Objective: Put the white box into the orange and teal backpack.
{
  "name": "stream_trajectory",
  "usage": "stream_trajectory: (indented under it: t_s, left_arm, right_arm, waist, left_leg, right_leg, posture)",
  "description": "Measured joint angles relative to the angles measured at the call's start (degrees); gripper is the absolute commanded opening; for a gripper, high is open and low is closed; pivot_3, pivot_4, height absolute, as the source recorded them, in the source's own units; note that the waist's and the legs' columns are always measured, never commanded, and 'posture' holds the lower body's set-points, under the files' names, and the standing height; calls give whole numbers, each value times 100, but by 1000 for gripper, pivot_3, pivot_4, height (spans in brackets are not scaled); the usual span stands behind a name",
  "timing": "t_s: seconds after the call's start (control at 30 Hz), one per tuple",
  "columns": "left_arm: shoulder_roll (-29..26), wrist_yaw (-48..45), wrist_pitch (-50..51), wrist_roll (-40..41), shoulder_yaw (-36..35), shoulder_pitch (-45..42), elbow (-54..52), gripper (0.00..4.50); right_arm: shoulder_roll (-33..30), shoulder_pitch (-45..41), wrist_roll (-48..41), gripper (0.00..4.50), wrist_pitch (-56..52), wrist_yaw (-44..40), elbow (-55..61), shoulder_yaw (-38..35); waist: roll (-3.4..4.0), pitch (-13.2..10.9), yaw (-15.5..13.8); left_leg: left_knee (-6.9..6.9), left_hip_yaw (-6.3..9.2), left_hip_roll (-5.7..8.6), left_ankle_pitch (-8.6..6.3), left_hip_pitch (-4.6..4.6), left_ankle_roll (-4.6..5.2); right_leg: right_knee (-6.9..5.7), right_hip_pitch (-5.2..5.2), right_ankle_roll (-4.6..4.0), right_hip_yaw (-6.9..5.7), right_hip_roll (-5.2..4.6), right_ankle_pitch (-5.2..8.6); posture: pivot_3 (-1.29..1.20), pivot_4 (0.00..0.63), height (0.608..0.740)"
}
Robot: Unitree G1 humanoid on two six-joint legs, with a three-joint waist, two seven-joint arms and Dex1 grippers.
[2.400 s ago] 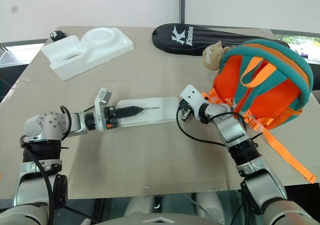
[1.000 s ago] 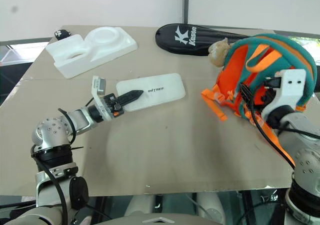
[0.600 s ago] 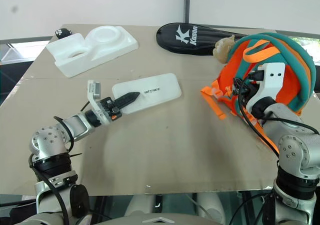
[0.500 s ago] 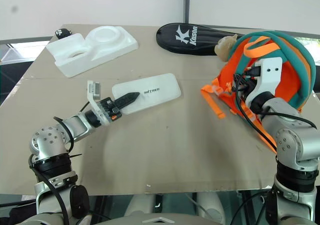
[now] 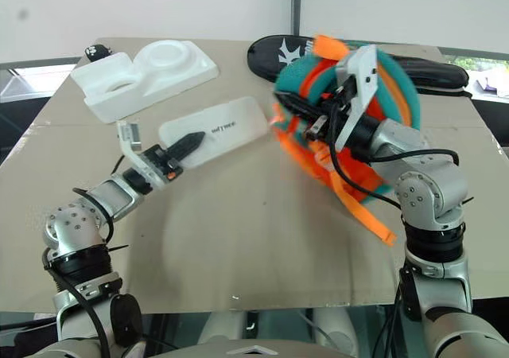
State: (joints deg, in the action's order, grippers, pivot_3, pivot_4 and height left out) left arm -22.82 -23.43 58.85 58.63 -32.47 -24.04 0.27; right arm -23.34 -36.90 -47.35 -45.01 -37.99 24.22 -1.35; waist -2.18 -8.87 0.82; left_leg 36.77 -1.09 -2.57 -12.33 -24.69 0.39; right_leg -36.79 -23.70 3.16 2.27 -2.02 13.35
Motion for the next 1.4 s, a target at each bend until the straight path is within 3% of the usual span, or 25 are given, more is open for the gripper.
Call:
stream_trajectory:
  t_s: [0.13, 0.2, 0.33, 0.6, 0.93, 1.07, 1.23, 1.4]
  left_arm:
    - [-249, 18, -289, -10, -227, 186, 34, 977]
    - [-444, -56, -359, -12, -281, 335, 35, 977]
    - [-806, -328, -425, -32, -321, 617, 32, 977]
    - [-1837, -1707, -346, 214, -266, 681, -280, 976]
    - [-2713, -3507, -846, -73, 890, 514, -1327, 969]
    - [-2862, -3677, -712, 5, 888, 376, -1239, 969]
    - [-3050, -3873, -26, 841, 643, 198, -1027, 969]
    - [-3270, -4061, 433, 1445, 286, 736, -1316, 969]
  right_arm:
    - [-523, 242, -420, 0, -273, -415, 355, 54]
    - [-928, 506, 34, 0, -121, -488, 387, 265]
    - [-1119, 895, 783, 0, 245, -542, -53, 442]
    - [-1574, 1316, 1161, 0, 776, -1069, -165, 471]
    - [-1554, 1414, 847, 0, 562, -1002, -295, -108]
    - [-1551, 1303, 666, 0, 228, -832, -294, -181]
    - [-1490, 1115, 526, 0, -138, -559, -310, -200]
    - [-1414, 1104, 454, 0, -218, -436, -467, -265]
  waist:
    - [-1, 0, -21]
    - [-7, 4, -16]
    - [-2, 1, -7]
    - [-9, -3, -61]
    - [5, -15, -12]
    - [7, -20, -1]
    - [7, -21, -1]
    - [9, -23, 11]
  left_leg:
    - [2, 0, 4, 0, 0, 0]
    - [3, 0, 5, 0, 4, 0]
    - [5, -2, 4, 0, 7, 0]
    - [8, -2, 7, 0, 3, 0]
    - [6, -7, 1, 0, 7, 0]
    - [5, -4, -5, 0, 6, 0]
    - [6, -6, -5, -1, 3, 1]
    - [5, -8, -8, -1, 5, 0]
  right_leg:
    - [1, 2, 0, -4, -7, 0]
    - [-1, 3, 0, -5, -6, 0]
    - [-3, 3, -1, 0, -3, 0]
    - [3, 5, -1, -5, -9, 1]
    - [0, 4, -2, 3, -2, 2]
    - [0, 2, -2, 2, 5, 2]
    - [1, 1, 0, 2, 3, 2]
    - [0, 1, -1, 3, 3, 2]
  posture:
    - [0, 150, 740]
    - [0, 150, 740]
    - [0, 150, 740]
    - [0, 150, 740]
    - [0, 150, 740]
    - [0, 150, 740]
    - [0, 150, 740]
    - [0, 150, 740]
